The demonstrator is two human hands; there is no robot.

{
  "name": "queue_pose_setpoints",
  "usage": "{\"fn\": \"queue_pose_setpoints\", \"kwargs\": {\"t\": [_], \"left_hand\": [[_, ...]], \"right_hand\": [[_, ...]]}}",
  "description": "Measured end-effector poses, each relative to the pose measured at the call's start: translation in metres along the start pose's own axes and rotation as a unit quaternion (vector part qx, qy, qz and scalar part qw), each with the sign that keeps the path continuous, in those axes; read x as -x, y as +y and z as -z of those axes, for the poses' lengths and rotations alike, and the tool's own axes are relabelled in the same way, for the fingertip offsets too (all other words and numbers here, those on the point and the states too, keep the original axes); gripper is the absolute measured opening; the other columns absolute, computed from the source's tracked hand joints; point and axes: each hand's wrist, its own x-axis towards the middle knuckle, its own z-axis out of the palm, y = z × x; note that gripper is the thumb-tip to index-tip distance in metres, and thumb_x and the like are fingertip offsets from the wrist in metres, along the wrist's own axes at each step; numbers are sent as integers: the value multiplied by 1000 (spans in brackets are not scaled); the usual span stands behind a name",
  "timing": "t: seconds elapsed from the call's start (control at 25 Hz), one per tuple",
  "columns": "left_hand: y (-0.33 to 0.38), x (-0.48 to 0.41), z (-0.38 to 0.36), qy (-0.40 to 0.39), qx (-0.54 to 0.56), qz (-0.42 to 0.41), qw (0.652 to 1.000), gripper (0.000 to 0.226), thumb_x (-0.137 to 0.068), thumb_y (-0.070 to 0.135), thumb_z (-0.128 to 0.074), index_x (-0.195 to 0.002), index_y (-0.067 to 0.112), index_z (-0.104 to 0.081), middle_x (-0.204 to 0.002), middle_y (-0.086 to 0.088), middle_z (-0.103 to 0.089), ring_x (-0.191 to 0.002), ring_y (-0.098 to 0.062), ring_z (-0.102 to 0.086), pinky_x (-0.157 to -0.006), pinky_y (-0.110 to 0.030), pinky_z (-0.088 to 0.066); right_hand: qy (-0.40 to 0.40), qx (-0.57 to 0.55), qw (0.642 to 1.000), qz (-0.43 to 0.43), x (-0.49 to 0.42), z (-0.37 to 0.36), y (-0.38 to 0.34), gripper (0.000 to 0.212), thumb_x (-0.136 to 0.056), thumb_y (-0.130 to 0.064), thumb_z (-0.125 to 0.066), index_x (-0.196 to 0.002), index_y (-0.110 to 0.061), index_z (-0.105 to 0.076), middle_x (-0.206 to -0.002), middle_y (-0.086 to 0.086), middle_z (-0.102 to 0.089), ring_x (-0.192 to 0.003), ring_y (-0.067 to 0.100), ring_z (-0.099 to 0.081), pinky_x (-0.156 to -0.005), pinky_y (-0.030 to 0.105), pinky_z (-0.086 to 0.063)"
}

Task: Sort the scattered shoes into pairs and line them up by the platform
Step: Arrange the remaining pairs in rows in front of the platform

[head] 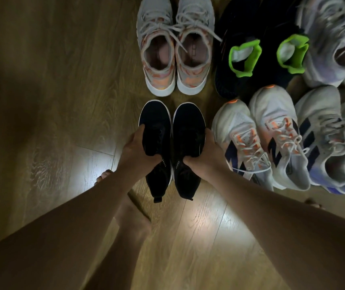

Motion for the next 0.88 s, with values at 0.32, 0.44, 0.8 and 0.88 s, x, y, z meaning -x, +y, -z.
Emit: {"fn": "queue_pose_setpoints", "kwargs": {"t": [0.32,0.44,0.8,0.88], "left_hand": [[31,20,-4,57,-169,35,983,90,-77,35,-67,-149,35,-15,-151,-2,-29,-128,-31,-40,-99,-44,-40],[78,54,-42,151,-282,-154,935,69,-77,34,-61,-140,22,-34,-138,-11,-42,-119,-35,-45,-97,-49,-38],[163,78,-178,-97,-192,-95,972,76,-93,14,-51,-154,22,-6,-157,-17,-9,-129,-30,-45,-102,-33,-38],[158,73,-171,-50,-181,-133,973,65,-93,12,-48,-150,21,-17,-146,-16,-32,-124,-32,-47,-97,-34,-39]], "right_hand": [[-6,-45,999,1,8,15,0,63,-79,-32,-67,-135,-27,-39,-120,2,-62,-114,25,-57,-82,26,-43],[142,-13,988,66,18,64,14,47,-78,-43,-59,-121,-25,-56,-108,0,-69,-103,21,-63,-83,23,-42],[19,171,985,-28,-6,182,116,88,-80,-58,-64,-151,-34,-19,-137,10,-55,-122,35,-52,-103,45,-43],[54,163,985,-3,-3,179,120,84,-81,-52,-64,-151,-35,-21,-132,11,-59,-117,35,-55,-98,43,-47]]}}
